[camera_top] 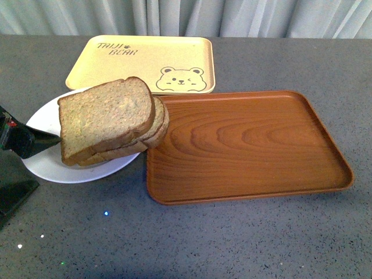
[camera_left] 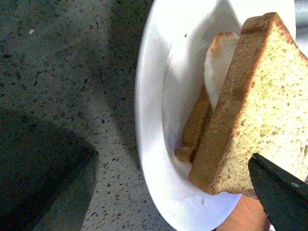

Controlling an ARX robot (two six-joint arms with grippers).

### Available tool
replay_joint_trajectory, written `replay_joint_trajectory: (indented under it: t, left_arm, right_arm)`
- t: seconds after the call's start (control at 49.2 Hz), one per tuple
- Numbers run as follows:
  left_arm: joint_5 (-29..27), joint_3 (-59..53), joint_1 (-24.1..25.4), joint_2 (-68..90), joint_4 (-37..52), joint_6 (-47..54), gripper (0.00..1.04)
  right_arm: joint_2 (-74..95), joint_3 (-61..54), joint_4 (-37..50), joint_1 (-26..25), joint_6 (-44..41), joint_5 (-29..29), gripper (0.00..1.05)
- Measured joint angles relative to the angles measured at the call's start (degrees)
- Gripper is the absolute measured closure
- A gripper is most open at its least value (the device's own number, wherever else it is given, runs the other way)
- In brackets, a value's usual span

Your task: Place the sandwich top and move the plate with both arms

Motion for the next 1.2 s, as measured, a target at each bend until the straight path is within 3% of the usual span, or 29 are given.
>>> replay_joint_trajectory:
  t: [0.711, 1.077, 1.199]
  left_arm:
    - [1.46, 3.04, 3.34, 7.76, 9.22, -17.4, 0.11]
    - [0.13, 2.14, 3.85, 10.6, 12.52, -20.33, 0.69]
    - [0.46, 1.46, 3.91, 10.75, 13.92, -20.37, 0.98]
  right_arm:
    - [0.0, 0.0, 0.0, 0.0, 0.0, 0.0, 0.09]
    - [0.0, 0.0, 0.0, 0.0, 0.0, 0.0, 0.09]
    - [0.0, 0.0, 0.0, 0.0, 0.0, 0.0, 0.09]
